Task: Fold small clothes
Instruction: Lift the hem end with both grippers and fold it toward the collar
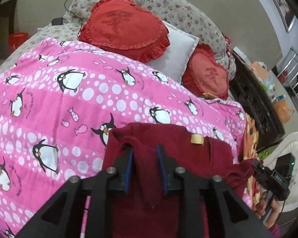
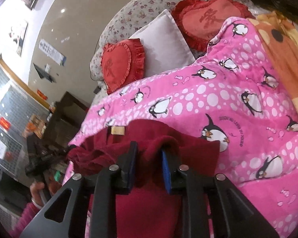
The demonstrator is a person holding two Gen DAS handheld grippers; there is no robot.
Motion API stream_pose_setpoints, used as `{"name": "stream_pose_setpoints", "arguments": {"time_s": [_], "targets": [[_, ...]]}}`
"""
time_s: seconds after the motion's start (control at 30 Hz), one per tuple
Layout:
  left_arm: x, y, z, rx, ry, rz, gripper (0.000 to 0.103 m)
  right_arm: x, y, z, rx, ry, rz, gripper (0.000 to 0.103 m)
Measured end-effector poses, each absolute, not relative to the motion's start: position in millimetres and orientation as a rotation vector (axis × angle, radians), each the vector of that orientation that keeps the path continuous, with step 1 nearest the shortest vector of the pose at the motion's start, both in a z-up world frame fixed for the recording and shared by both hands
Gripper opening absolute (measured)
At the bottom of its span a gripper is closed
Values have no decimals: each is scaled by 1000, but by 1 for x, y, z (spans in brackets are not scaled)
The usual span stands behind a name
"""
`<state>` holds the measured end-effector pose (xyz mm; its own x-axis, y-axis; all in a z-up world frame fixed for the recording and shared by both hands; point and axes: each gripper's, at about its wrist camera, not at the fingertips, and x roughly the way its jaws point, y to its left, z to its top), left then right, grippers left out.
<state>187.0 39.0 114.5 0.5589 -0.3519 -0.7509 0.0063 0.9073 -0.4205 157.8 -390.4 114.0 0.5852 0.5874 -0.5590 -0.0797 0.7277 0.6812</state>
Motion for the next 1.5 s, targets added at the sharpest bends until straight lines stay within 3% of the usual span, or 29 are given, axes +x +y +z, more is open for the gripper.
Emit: {"name": "stream_pose_setpoints", "arguments": {"time_s": [0.07,0.1,0.13,0.17,0.6,0.93,0.97,1.03,1.3,1.37,1.5], "targets": [[187,43,120,-416,939,-200,48,163,-398,109,759,863,425,6],[185,46,124,-412,910,-174,68,165,-399,106,792,869,425,7],[183,49,130,-411,873,-155,82,166,-399,105,796,874,423,8],[180,54,136,-421,831,-153,85,167,-398,105,781,880,419,8],[170,41,136,-338,844,-153,86,152,-394,137,570,801,382,13],[182,-4,99,-154,892,-75,86,179,-360,107,345,899,280,14],[186,-6,96,-139,892,-58,86,182,-359,104,336,896,276,13],[195,-6,91,-129,897,-42,86,185,-359,105,316,868,270,0],[207,-1,80,-122,909,-38,86,184,-355,116,203,816,262,0],[209,-1,75,-130,921,-33,86,181,-355,114,176,817,258,20],[213,2,66,-168,946,-27,86,187,-351,99,164,863,279,18]]}}
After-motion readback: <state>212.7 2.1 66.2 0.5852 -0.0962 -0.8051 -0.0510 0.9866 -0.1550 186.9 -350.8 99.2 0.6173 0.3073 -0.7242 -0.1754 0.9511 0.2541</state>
